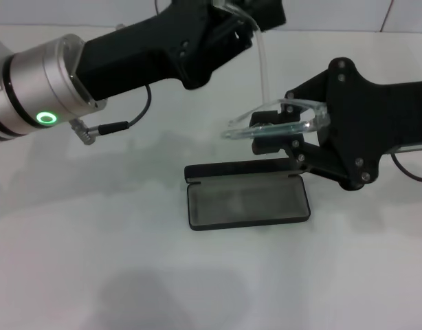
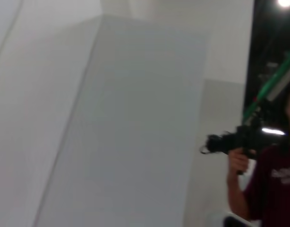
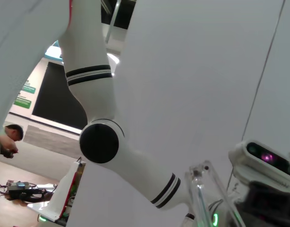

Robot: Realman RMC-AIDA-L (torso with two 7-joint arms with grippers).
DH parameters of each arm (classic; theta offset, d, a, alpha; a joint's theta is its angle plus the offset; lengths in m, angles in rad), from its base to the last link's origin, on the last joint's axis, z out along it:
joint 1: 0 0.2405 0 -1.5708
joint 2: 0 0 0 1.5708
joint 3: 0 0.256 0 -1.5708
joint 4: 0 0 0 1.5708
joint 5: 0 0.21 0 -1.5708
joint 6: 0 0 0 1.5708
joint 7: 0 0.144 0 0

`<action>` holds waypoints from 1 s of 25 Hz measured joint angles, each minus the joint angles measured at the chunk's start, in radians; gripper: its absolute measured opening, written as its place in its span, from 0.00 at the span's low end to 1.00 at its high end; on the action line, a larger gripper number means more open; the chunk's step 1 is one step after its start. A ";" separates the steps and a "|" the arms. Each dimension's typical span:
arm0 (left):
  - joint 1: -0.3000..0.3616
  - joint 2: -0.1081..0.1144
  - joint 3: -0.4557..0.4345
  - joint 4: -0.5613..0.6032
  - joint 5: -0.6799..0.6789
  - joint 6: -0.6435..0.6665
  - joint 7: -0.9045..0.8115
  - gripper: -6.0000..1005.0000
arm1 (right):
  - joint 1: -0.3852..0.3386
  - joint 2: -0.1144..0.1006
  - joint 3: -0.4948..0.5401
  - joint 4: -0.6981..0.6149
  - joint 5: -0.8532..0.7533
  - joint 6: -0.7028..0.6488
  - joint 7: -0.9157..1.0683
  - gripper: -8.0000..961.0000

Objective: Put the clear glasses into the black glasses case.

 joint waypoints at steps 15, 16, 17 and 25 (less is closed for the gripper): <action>-0.005 -0.004 -0.020 -0.008 0.013 0.006 0.027 0.09 | 0.007 0.002 0.003 0.016 -0.001 -0.008 -0.003 0.13; -0.004 -0.004 -0.023 -0.009 0.012 0.004 0.028 0.09 | 0.007 0.002 0.001 0.016 -0.001 -0.008 -0.003 0.13; -0.004 -0.004 -0.024 -0.010 0.012 0.003 0.028 0.09 | 0.007 0.003 0.000 0.016 -0.001 -0.008 -0.003 0.13; -0.011 -0.007 0.006 -0.003 0.004 0.020 0.026 0.09 | 0.008 0.004 -0.001 0.016 -0.001 -0.009 -0.003 0.13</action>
